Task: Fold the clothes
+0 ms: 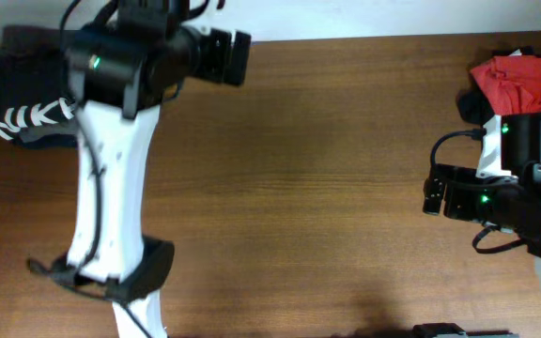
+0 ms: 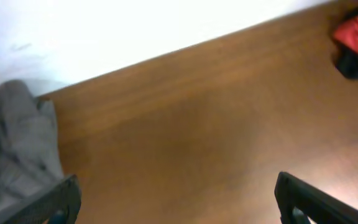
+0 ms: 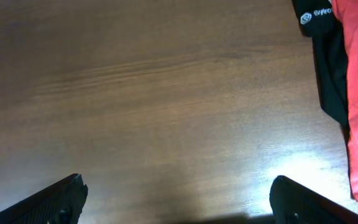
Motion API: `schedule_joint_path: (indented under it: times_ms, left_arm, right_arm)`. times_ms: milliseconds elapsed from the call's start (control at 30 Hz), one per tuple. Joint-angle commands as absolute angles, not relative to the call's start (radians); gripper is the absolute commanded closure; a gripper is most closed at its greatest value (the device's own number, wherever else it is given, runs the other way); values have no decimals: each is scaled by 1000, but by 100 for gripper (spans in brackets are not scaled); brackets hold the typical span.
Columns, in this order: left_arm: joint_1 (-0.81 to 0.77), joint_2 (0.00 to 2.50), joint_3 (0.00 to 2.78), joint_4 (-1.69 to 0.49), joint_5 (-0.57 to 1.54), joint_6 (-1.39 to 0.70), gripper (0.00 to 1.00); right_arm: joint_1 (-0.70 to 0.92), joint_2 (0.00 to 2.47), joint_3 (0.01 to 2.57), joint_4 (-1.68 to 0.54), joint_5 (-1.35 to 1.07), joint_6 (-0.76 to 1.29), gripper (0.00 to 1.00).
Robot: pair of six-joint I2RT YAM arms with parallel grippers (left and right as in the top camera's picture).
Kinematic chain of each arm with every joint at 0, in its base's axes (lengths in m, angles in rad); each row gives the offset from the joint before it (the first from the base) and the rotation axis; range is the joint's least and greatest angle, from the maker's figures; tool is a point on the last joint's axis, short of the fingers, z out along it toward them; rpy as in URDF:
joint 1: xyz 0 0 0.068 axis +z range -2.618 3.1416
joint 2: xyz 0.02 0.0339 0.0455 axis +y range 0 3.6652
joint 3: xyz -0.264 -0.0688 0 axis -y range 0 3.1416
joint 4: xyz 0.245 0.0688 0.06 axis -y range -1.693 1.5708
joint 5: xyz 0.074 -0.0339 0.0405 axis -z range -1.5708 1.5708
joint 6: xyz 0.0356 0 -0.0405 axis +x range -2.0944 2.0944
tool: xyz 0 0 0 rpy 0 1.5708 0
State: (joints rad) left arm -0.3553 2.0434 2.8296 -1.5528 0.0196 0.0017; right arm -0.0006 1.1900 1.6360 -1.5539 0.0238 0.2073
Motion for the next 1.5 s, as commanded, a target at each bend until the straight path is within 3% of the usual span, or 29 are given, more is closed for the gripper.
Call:
schedule_joint_path:
  times_ms: [0, 400, 567, 833, 1467]
  left_arm:
    - [-410, 1975, 2835, -1612, -92, 14, 1]
    - [-633, 1953, 2832, -1621, -159, -15, 1]
    - [-703, 1954, 2832, -1555, -294, -14, 1]
    - [-695, 1954, 2832, -1438, -316, -6, 1]
    - [-693, 1955, 2832, -1455, -322, -6, 1]
  right_arm:
    - [-7, 1178, 1596, -1526, 65, 246, 1]
    - [-7, 1179, 1585, -1468, 133, 241, 1]
    - [-7, 1179, 1585, -1430, 151, 242, 1]
    - [-7, 1185, 1585, -1390, 151, 241, 1]
    - [-7, 1191, 1585, -1401, 151, 241, 1]
